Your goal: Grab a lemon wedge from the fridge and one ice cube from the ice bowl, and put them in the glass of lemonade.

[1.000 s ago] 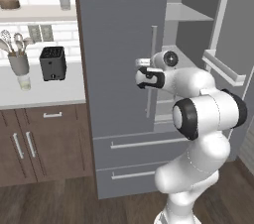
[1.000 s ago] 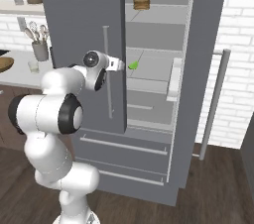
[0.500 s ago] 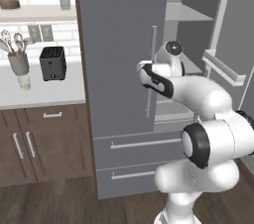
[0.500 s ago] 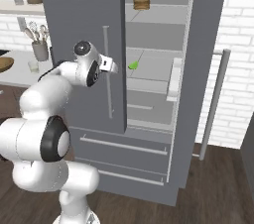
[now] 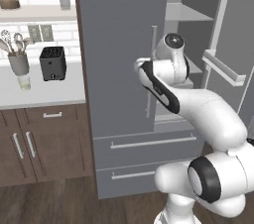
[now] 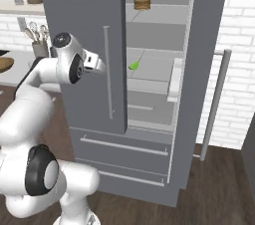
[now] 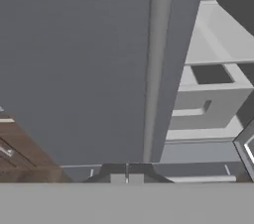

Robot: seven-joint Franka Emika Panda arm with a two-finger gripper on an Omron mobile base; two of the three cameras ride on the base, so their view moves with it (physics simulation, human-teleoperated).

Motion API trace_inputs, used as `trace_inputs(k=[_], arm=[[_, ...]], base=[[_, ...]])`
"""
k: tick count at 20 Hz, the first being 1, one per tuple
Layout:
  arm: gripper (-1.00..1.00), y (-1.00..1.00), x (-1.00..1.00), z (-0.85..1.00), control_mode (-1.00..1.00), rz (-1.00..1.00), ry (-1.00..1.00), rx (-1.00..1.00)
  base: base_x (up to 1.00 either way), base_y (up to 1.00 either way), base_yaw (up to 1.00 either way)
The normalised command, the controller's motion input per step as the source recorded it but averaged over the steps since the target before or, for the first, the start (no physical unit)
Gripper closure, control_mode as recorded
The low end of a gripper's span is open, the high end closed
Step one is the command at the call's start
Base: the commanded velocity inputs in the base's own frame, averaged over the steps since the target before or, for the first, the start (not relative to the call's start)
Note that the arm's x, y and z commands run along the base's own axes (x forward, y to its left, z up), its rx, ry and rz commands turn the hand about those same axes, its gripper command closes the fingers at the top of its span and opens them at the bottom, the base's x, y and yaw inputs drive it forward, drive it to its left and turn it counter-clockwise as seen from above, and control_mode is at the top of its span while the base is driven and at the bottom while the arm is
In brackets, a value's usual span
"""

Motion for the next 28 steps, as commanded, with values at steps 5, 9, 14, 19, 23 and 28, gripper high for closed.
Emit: trace_inputs(k=[5, 9, 14, 19, 23, 28], arm=[[1.0, -0.75, -0.04, 0.05, -1.0, -0.1, -0.05, 0.06], [1.0, -0.71, 0.0, 0.03, -1.0, -0.32, 0.0, 0.4], [-1.0, -0.16, -0.08, 0.06, -1.0, -0.1, 0.0, 0.05], [-1.0, -0.33, 0.0, 0.06, -1.0, -0.06, 0.0, 0.14], [-1.0, -0.6, 0.07, -0.02, -1.0, -0.2, -0.07, 0.6], [-1.0, -0.33, 0.54, -0.01, -1.0, -0.28, -0.01, 0.58]], base=[[0.0, 0.0, 0.0], [0.0, 0.0, 0.0], [0.0, 0.0, 0.0], [0.0, 0.0, 0.0], [0.0, 0.0, 0.0], [0.0, 0.0, 0.0]])
